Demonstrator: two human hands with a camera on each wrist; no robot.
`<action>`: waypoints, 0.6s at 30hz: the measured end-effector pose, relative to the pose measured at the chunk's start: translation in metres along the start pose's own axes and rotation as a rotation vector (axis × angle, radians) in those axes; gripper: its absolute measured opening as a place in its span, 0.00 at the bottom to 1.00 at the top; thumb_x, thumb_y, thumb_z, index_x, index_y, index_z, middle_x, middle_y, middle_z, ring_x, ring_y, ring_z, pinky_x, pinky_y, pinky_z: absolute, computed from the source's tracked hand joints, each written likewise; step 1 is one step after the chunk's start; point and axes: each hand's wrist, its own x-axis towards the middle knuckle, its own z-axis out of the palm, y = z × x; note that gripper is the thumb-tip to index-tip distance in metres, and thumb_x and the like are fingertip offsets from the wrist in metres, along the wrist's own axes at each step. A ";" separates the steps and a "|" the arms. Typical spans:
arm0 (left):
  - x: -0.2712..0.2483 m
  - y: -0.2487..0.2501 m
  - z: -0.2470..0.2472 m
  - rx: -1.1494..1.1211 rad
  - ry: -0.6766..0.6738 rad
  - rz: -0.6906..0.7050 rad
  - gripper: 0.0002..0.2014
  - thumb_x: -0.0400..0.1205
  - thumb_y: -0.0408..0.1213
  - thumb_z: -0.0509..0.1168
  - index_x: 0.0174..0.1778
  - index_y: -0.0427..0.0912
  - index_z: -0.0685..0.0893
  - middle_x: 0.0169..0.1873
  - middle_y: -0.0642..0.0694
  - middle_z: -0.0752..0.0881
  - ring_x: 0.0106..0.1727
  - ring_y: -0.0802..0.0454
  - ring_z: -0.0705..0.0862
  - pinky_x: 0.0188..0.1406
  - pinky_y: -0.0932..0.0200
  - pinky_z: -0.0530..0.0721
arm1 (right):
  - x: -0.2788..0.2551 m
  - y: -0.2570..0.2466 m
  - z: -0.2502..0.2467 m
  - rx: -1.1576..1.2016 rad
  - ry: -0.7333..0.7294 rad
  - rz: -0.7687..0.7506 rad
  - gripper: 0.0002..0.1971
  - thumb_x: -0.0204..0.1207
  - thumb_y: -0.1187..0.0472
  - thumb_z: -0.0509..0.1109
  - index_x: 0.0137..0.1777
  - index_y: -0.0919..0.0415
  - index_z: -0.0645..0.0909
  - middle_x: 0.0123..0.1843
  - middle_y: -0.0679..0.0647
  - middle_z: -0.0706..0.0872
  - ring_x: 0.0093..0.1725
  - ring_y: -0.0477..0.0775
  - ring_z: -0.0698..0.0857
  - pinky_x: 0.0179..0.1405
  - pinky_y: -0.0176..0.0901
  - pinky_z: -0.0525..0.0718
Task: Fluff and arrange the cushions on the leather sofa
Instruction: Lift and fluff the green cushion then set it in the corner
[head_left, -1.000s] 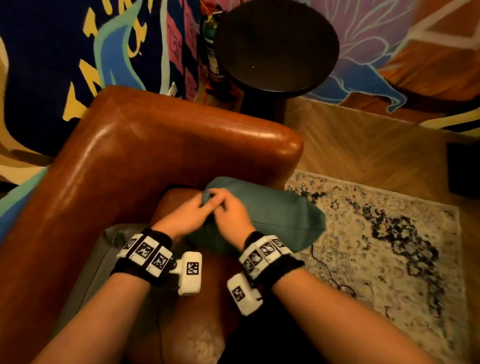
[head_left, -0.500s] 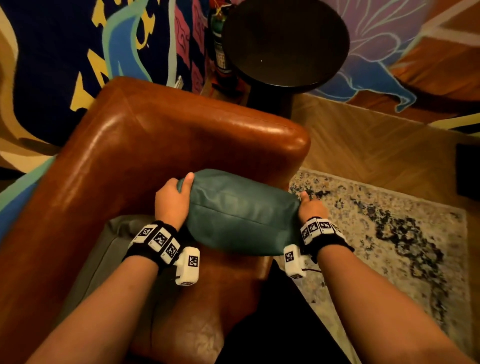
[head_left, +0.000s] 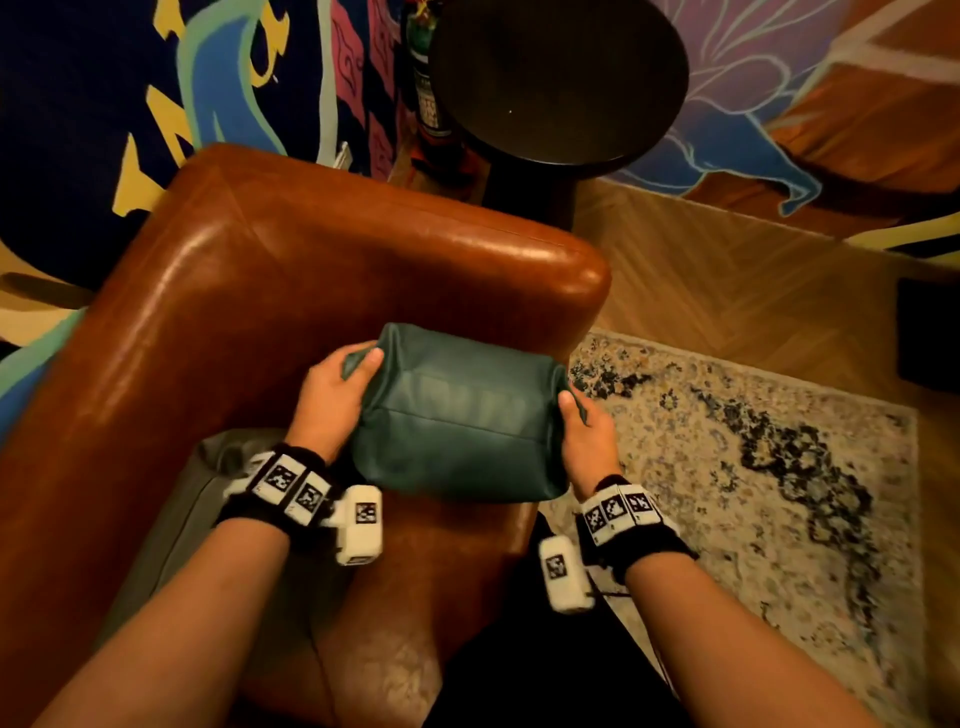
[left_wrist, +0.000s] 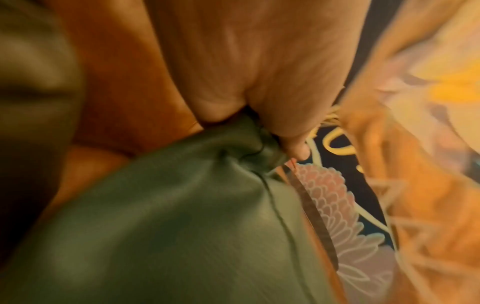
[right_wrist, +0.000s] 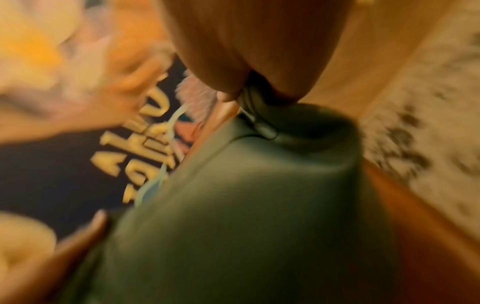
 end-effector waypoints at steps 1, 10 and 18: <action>0.004 -0.001 -0.012 0.053 0.030 0.043 0.07 0.85 0.41 0.69 0.57 0.49 0.89 0.48 0.56 0.92 0.52 0.59 0.88 0.61 0.59 0.84 | 0.003 -0.002 -0.009 -0.086 -0.015 -0.057 0.23 0.83 0.42 0.63 0.70 0.54 0.85 0.65 0.52 0.89 0.64 0.53 0.87 0.70 0.57 0.83; 0.005 0.004 -0.027 0.569 0.291 0.111 0.31 0.84 0.61 0.62 0.34 0.32 0.80 0.36 0.27 0.87 0.42 0.28 0.86 0.42 0.44 0.78 | 0.022 -0.021 -0.037 -0.436 0.201 -0.130 0.30 0.76 0.34 0.69 0.34 0.63 0.81 0.29 0.58 0.84 0.31 0.60 0.81 0.28 0.49 0.72; -0.021 0.024 0.030 0.581 0.110 0.133 0.23 0.88 0.58 0.53 0.54 0.40 0.79 0.47 0.27 0.89 0.51 0.27 0.86 0.45 0.39 0.83 | -0.018 -0.052 0.047 -0.579 0.238 -0.457 0.27 0.84 0.53 0.65 0.81 0.61 0.72 0.86 0.61 0.65 0.86 0.62 0.62 0.86 0.58 0.57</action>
